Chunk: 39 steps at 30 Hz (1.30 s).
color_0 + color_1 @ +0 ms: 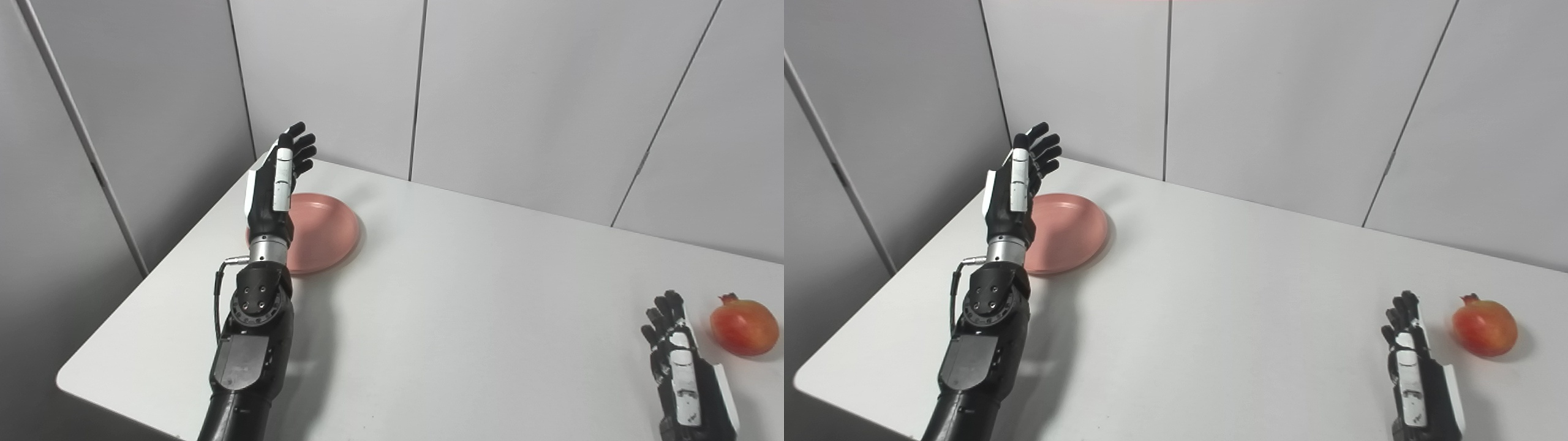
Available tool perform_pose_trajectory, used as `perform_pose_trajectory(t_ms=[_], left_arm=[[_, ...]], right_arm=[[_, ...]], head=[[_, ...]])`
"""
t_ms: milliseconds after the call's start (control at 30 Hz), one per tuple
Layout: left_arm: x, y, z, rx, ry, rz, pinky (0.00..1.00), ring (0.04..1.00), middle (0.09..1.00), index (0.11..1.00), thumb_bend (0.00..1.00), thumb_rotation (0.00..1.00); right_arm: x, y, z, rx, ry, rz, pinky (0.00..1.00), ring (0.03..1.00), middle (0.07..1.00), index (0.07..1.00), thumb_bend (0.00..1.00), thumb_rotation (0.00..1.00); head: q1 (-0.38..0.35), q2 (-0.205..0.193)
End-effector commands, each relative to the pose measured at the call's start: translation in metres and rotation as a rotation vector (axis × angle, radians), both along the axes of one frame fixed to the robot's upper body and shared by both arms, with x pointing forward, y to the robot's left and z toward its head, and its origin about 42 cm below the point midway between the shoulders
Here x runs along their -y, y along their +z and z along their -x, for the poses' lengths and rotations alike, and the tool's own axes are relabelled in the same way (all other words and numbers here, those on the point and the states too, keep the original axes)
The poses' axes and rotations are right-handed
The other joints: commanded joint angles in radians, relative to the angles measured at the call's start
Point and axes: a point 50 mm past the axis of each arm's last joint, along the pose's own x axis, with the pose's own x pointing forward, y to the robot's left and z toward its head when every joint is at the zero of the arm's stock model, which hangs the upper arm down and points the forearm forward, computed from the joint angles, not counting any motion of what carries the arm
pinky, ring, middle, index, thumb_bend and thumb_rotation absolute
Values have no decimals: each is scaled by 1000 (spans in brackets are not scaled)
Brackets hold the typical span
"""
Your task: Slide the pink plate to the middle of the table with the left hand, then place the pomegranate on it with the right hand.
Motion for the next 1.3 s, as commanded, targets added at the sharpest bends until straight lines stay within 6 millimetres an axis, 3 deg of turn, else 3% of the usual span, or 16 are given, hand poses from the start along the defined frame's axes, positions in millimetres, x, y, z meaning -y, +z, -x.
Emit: perform_pose_trajectory(t_ms=[0,500,867,1267], left_arm=[[-16,28,-8,77,46,-69,763,779,772,759,821,1000],[-62,8,-2,-8,223,-135,730,742,740,739,815,1000],[-82,-12,0,-55,253,-87,760,778,766,763,767,1000],[-90,-35,-5,-101,235,-30,786,805,805,799,751,1000]], right_arm=[[0,3,1,46,3,-12,1000,1000,1000,1000,579,911],[6,7,4,30,14,-19,1000,1000,1000,1000,515,965],[7,12,6,26,20,-28,1000,1000,1000,1000,475,969],[7,14,9,20,30,-35,1000,1000,1000,1000,469,945]], head=[[3,-2],[50,-6],[66,-5],[71,-5]])
